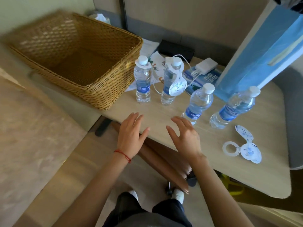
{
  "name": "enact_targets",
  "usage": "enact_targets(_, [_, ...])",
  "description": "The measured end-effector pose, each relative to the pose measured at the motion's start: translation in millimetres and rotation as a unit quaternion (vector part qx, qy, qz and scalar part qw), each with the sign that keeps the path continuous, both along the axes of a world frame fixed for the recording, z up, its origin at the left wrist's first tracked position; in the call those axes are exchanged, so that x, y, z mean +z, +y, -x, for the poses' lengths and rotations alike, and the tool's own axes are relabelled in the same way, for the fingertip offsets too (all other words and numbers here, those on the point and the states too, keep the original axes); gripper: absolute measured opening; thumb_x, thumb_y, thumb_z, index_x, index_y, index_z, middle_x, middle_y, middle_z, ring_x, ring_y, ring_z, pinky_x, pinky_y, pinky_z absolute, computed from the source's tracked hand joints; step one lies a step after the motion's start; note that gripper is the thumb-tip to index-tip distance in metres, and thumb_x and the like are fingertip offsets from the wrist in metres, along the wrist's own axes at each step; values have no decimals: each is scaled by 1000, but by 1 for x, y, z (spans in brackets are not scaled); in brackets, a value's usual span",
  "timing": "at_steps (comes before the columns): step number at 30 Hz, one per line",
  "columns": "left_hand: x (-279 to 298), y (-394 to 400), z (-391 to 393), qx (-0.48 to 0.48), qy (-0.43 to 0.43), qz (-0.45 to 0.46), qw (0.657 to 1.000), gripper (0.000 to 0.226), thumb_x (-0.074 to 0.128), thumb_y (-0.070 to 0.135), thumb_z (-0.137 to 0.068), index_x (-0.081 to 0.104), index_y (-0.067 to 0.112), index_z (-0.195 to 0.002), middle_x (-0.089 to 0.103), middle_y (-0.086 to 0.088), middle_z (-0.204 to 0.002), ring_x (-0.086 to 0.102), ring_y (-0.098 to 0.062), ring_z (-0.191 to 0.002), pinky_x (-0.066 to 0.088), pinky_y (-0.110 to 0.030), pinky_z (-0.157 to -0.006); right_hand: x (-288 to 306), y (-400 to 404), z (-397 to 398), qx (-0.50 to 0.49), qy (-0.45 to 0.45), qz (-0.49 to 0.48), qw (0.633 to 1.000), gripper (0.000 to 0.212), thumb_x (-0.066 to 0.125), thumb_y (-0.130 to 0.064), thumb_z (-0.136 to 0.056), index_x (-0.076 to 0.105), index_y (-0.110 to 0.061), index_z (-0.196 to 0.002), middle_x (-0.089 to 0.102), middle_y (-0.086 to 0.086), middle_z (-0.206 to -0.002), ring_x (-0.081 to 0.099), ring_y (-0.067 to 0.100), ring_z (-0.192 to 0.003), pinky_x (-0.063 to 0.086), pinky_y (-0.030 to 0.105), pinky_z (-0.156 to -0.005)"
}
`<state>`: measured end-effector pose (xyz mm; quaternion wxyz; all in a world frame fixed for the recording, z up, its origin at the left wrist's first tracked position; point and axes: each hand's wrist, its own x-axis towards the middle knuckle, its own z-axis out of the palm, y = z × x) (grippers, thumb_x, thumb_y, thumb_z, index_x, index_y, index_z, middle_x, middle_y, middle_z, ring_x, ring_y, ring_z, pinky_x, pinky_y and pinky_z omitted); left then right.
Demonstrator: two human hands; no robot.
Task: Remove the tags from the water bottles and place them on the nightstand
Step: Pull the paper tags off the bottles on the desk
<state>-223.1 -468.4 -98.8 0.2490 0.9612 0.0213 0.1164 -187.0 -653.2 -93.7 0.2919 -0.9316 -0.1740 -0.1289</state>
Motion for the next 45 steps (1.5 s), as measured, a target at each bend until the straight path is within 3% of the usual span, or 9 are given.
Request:
enact_targets(3, [7, 24, -11, -27, -16, -1, 1000, 45, 62, 24, -85, 53, -2, -120, 55, -25, -126, 48, -39, -121, 41, -50, -100, 9, 24, -5, -26, 11, -29, 999, 30, 64, -24, -86, 63, -7, -110, 66, 9, -113, 63, 30, -101, 51, 41, -83])
enact_targets(13, [20, 52, -61, -41, -75, 29, 996, 45, 65, 20, -83, 52, -3, -119, 57, -24, -121, 52, -36, -115, 37, -38, -99, 30, 59, -50, -48, 18, -82, 995, 31, 63, -25, -86, 62, -8, -112, 65, 9, -115, 64, 30, -97, 51, 37, -76])
enact_targets(26, [29, 47, -122, 21, -97, 105, 990, 57, 61, 21, -84, 41, -5, -129, 50, -27, -129, 48, -37, -121, 35, -35, -98, 40, 81, -116, -15, 77, -200, 977, 25, 61, -28, -87, 65, -12, -107, 65, -3, -101, 57, 6, -88, 49, 28, -77])
enact_targets(31, [26, 56, -148, 6, -74, 180, 981, 72, 53, 43, -82, 32, -1, -136, 40, -22, -141, 37, -26, -131, 35, -41, -108, 40, 96, -135, -43, 108, -239, 964, 18, 61, -27, -88, 67, -14, -100, 65, -7, -92, 58, 1, -76, 43, 6, -68])
enact_targets(33, [23, 60, -156, -18, -63, 196, 978, 76, 54, 45, -79, 33, -2, -136, 39, -21, -142, 37, -28, -132, 36, -44, -108, 41, 104, -140, -66, 131, -280, 949, 13, 60, -25, -87, 68, -15, -90, 68, -4, -84, 60, 3, -72, 44, 9, -66])
enact_targets(36, [15, 64, -166, -46, -47, 223, 973, 77, 68, 29, -77, 30, -1, -137, 37, -21, -143, 37, -30, -132, 37, -45, -107, 44, 113, -149, -101, 201, -349, 910, 17, 58, -21, -88, 63, -19, -72, 64, -6, -66, 62, 9, -61, 47, 22, -56])
enact_targets(40, [7, 68, -178, -62, -32, 250, 966, 81, 74, 24, -74, 30, 0, -137, 41, -19, -141, 41, -28, -130, 40, -40, -105, 50, 121, -157, -134, 286, -444, 838, 22, 58, -18, -88, 62, -14, -66, 62, -7, -54, 60, 6, -49, 41, 14, -42])
enact_targets(43, [4, 71, -183, -71, -27, 268, 960, 81, 75, 25, -73, 31, 2, -137, 43, -16, -140, 42, -24, -130, 38, -28, -104, 52, 124, -159, -132, 315, -469, 815, 24, 60, -18, -87, 61, -11, -64, 61, -6, -53, 59, 7, -48, 41, 15, -43])
enact_targets(45, [2, 73, -185, -78, -29, 284, 955, 81, 77, 23, -71, 33, 2, -135, 45, -16, -138, 44, -24, -128, 40, -30, -103, 53, 124, -160, -133, 331, -481, 801, 25, 61, -18, -87, 61, -11, -63, 60, -4, -54, 58, 7, -48, 41, 17, -45])
